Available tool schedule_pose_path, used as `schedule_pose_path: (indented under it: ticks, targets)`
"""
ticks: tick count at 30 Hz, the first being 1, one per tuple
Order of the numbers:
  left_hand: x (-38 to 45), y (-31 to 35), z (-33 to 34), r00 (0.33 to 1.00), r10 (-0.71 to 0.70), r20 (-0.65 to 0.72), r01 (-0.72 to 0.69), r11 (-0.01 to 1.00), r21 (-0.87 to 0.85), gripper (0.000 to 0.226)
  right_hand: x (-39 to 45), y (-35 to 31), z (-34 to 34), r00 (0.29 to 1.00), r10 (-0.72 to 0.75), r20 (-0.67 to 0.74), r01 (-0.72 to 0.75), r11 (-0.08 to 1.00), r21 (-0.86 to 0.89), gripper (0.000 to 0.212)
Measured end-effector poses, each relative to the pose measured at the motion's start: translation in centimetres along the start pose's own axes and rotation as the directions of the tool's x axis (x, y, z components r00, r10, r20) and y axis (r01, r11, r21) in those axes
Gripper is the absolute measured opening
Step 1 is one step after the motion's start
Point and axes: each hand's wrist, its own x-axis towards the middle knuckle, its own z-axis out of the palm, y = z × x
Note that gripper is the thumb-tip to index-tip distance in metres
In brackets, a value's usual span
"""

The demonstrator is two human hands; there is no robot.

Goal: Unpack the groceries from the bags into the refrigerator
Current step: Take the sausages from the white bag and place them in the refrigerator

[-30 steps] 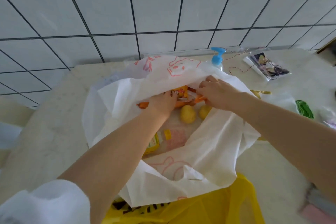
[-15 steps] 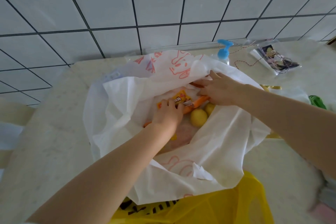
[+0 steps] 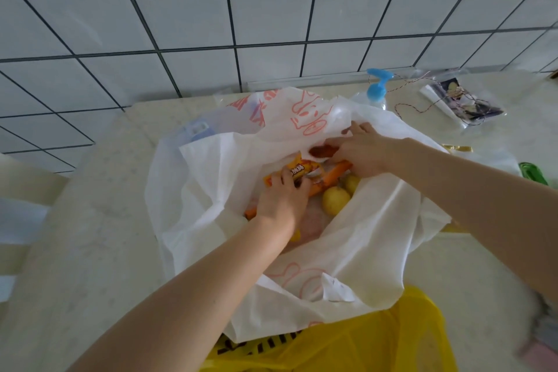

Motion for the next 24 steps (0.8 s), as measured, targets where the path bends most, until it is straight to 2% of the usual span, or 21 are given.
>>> schedule_pose_path:
  ticks: [4,8,11,13,18,21,23,24]
  targets:
    - [-0.6,-0.5,-0.1,0.999,0.034,0.025,-0.034,0.999,-0.005,0.064,-2.1,0.7,0.6,0.997,-0.067,-0.022,0.069,0.995,0.076,0.061]
    - [-1.2,-0.6,-0.4,0.982,0.019,-0.186,-0.018,1.0,0.008,0.052,-2.4,0.2,1.4,0.992,-0.077,-0.097,0.081,0.996,0.044,0.063]
    - [-0.6,-0.1,-0.2,0.994,-0.018,-0.108,0.004,0.992,-0.128,0.045,-1.3,-1.0,1.4,0.989,-0.024,-0.143,0.034,0.997,0.068,0.054]
    - [-0.4,0.1,-0.5,0.994,-0.021,-0.108,0.011,0.995,-0.095,0.043,-0.7,-1.3,1.2,0.976,-0.018,-0.217,0.036,0.996,0.082,0.045]
    - [-0.6,-1.0,-0.8,0.987,-0.008,-0.161,-0.002,0.998,-0.06,0.044,-2.6,-1.1,2.2,0.881,-0.044,-0.472,0.143,0.974,0.176,0.028]
    - [-0.7,-1.1,-0.5,0.988,-0.017,-0.15,0.01,0.999,-0.05,0.046,-4.7,-1.3,2.7,0.827,-0.063,-0.558,0.244,0.935,0.257,0.042]
    - [-0.6,-1.1,-0.4,0.987,-0.014,-0.157,0.009,0.999,-0.033,0.048,-5.8,-1.8,3.6,0.807,-0.127,-0.577,0.298,0.931,0.212,0.056]
    - [-0.7,-1.2,-0.6,0.986,-0.007,-0.167,0.003,1.0,-0.024,0.048,-6.2,-2.2,4.4,0.798,-0.17,-0.578,0.322,0.931,0.171,0.055]
